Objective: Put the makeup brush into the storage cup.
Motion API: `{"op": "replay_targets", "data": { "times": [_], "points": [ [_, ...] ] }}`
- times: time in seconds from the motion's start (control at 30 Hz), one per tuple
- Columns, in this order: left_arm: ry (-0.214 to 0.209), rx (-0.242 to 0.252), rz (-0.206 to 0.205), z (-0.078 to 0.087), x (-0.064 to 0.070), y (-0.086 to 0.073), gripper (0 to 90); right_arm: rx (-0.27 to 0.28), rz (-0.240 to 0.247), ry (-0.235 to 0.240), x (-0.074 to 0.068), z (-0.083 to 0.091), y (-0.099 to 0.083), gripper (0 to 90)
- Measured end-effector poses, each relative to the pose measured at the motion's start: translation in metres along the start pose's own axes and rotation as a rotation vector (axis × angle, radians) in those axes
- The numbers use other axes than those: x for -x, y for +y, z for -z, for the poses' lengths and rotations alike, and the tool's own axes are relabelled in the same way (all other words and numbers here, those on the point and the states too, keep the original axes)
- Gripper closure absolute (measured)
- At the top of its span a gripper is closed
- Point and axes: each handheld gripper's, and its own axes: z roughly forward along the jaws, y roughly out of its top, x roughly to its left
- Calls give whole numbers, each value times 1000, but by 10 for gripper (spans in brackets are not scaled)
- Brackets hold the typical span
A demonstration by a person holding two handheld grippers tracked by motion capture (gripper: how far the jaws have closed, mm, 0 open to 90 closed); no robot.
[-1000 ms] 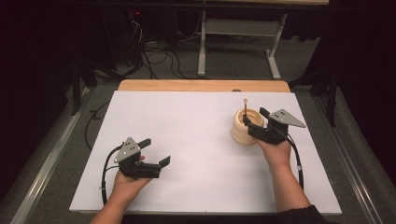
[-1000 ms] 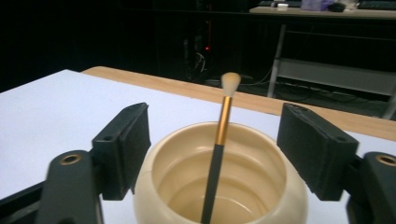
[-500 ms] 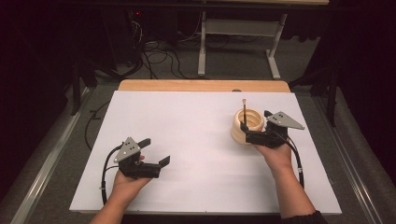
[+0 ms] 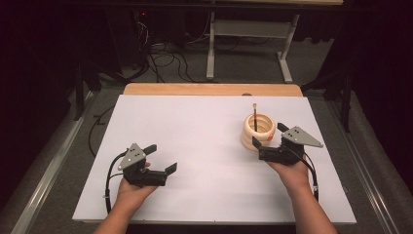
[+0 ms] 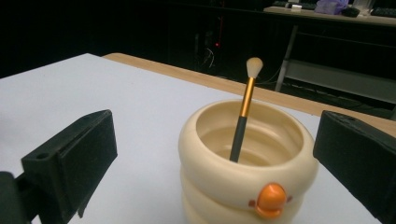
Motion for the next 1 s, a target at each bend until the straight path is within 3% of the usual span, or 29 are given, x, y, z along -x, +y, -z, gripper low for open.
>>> {"op": "replay_targets", "data": {
  "times": [0.1, 0.7, 1.0],
  "points": [
    [2, -2, -2, 3, 0, -1, 3, -8, 17, -5, 0, 7, -4, 9],
    [10, -3, -3, 10, 0, -3, 3, 13, 5, -1, -3, 56, -31, 9],
    [7, -4, -1, 6, 1, -2, 4, 1, -13, -10, 2, 58, -39, 9]
  ]
}}
